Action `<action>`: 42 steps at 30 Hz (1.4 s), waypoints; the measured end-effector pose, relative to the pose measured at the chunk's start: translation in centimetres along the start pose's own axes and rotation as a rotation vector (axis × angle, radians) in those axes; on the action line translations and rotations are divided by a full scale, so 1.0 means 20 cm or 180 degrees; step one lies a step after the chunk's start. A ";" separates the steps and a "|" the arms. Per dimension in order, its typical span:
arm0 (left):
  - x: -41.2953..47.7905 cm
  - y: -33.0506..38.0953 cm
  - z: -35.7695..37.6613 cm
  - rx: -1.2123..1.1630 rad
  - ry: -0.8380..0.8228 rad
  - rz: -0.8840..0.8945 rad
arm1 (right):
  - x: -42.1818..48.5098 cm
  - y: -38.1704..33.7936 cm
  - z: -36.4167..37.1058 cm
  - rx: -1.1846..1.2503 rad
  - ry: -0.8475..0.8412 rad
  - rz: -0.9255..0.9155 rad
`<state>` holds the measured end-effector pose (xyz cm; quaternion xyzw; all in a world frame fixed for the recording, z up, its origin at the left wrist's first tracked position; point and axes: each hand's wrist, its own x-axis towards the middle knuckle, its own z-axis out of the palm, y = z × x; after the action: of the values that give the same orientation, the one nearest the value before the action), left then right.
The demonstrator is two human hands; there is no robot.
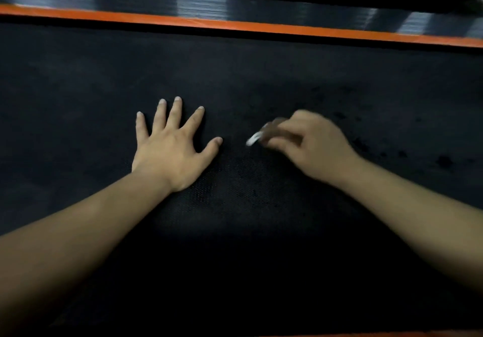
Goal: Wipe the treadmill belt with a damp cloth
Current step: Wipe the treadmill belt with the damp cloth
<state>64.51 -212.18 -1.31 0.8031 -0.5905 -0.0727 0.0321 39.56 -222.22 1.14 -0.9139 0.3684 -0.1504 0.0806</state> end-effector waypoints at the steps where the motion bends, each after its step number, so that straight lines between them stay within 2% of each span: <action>1: 0.00 0.00 0.00 0.0000 -0.0017 -0.0006 | 0.03 0.08 -0.02 -0.0096 0.0166 0.0277; 3: 0.00 0.00 0.00 -0.0003 -0.0055 -0.0013 | 0.05 0.17 -0.04 -0.0082 0.0450 0.0946; 4: -0.01 0.01 0.00 0.0002 -0.0057 -0.0017 | 0.04 0.15 -0.03 -0.0056 0.0509 0.1088; 6: -0.01 0.01 -0.01 0.0045 -0.0084 -0.0012 | -0.06 0.00 0.01 -0.0012 0.0454 0.0812; 8: -0.01 0.02 -0.01 0.0066 -0.0135 -0.0008 | -0.23 -0.18 0.03 0.0252 0.0121 0.0230; 10: -0.01 0.02 -0.03 0.0041 -0.0165 -0.0027 | -0.31 -0.22 0.00 0.0304 -0.0158 -0.0061; 12: -0.01 0.03 -0.04 -0.0004 -0.0198 -0.0059 | -0.27 -0.08 -0.05 0.0056 0.0005 0.0125; 15: -0.01 0.07 -0.05 0.0048 -0.0145 0.0035 | -0.24 0.10 -0.09 -0.0115 0.0429 0.0951; 17: -0.01 0.14 -0.05 0.0020 -0.0031 0.0242 | -0.34 0.02 -0.06 -0.0064 0.0416 0.0754; 19: 0.01 0.24 -0.04 -0.0163 0.0028 0.0435 | -0.48 -0.13 -0.05 0.0262 0.0129 0.0147; 21: 0.03 0.33 -0.03 -0.0422 -0.0091 0.0368 | -0.52 -0.12 -0.08 0.0324 -0.0159 -0.0129; 23: 0.05 0.38 0.01 -0.0317 -0.0198 0.0255 | -0.41 0.03 -0.09 -0.0025 0.0101 0.0020; 26: 0.04 0.38 0.05 -0.0035 -0.0128 0.0242 | -0.25 0.27 -0.11 -0.0174 0.0552 0.0973; 27: 0.04 0.37 0.05 -0.0018 -0.0112 0.0250 | -0.25 0.27 -0.09 -0.0186 0.0612 0.1082; 29: 0.04 0.38 0.05 0.0067 -0.0069 0.0301 | -0.32 0.18 -0.06 -0.0183 0.0497 0.0702; 31: 0.03 0.38 0.05 0.0135 -0.0060 0.0374 | -0.43 0.05 -0.07 0.0190 0.0153 0.0214; 33: 0.03 0.39 0.05 0.0132 -0.0099 0.0377 | -0.41 0.09 -0.09 0.0131 0.0013 -0.0020; 34: 0.03 0.39 0.05 0.0128 -0.0132 0.0364 | -0.33 0.16 -0.09 -0.0046 0.0143 0.0002; 38: 0.05 0.39 0.04 0.0096 -0.0268 0.0325 | 0.00 0.43 -0.10 -0.0183 0.0538 0.1021; 40: 0.06 0.39 0.02 -0.0035 -0.0338 0.0307 | 0.01 0.36 -0.05 -0.0181 0.0588 0.0955; 42: 0.09 0.41 0.00 -0.0247 -0.0342 0.0226 | -0.08 0.24 -0.02 -0.0016 0.0442 0.0433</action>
<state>57.26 -216.32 -0.26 0.7747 -0.6162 -0.1374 0.0340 35.18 -224.46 -0.03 -0.8743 0.4348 -0.2066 0.0626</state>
